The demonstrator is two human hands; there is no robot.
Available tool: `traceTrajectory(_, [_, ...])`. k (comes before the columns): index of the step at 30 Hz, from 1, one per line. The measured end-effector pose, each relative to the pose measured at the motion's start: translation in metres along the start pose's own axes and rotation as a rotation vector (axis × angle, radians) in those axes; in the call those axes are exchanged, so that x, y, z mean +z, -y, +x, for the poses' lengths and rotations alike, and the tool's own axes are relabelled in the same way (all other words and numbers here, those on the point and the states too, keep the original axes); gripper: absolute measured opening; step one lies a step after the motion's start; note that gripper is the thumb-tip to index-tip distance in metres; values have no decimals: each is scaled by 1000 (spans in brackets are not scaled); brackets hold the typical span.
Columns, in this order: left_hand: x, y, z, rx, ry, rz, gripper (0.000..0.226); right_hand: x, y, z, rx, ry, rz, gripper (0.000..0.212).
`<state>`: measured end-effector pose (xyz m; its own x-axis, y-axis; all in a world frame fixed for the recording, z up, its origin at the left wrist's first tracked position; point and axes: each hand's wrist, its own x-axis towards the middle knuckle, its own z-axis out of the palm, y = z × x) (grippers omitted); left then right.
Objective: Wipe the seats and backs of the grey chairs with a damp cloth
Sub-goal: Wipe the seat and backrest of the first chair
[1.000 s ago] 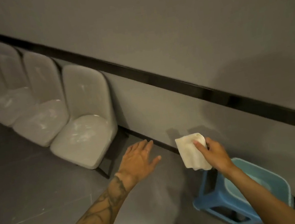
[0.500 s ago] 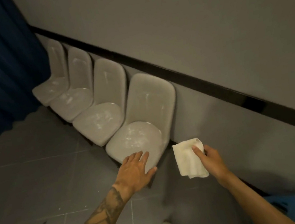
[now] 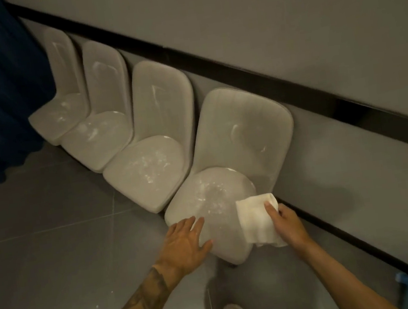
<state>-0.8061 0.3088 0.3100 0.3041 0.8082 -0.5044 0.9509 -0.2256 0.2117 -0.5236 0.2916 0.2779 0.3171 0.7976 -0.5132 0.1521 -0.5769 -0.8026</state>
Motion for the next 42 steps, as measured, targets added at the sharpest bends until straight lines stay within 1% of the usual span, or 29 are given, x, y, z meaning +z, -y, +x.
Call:
traceTrajectory(6, [23,62,88,95,24,-3,79,61,-26,54,52,-73,51,30])
traceTrajectory(13, [113,132,197,147,17,45,78,125,-109,153,83,-133,66,30])
traceTrajectory(15, [145,150,230,158,-18,58,77,134,-141,188,72,-154,12,30])
traceTrajectory(17, [175,167,262,156,-62,99,75,141,-172,222,63,-183,-146,40])
traceTrajectory(19, [201,183,289,159,-92,100,77,143,-206,248,-30,-266,-406,50])
traceTrajectory(20, [213,189,298,157,-119,86,82,146,-219,255,-100,-310,-489,51])
traceTrajectory(22, [228,198,311,166,-210,89,94,154,-236,266,-275,-350,-539,49])
traceTrajectory(24, [240,206,322,179,-285,107,97,164,-245,280,-457,-323,-622,46])
traceTrajectory(26, [251,214,329,164,-347,112,91,178,-254,292,-579,-262,-752,48])
traceTrajectory(27, [256,217,332,158,-377,107,89,184,-258,297,-594,-225,-802,51])
traceTrajectory(29, [266,223,339,149,-411,99,88,196,-271,307,-563,-164,-887,60])
traceTrajectory(32, [282,229,346,111,-472,58,91,204,-290,321,-499,-159,-956,70])
traceTrajectory(35, [294,233,353,95,-525,47,90,196,-286,343,-505,-228,-986,66])
traceTrajectory(39, [301,238,361,119,-577,10,85,189,-268,364,-475,-314,-991,62])
traceTrajectory(41, [304,239,363,127,-604,1,83,200,-274,354,-516,-306,-941,64])
traceTrajectory(42, [305,239,364,130,-617,-4,82,209,-284,345,-570,-271,-912,67])
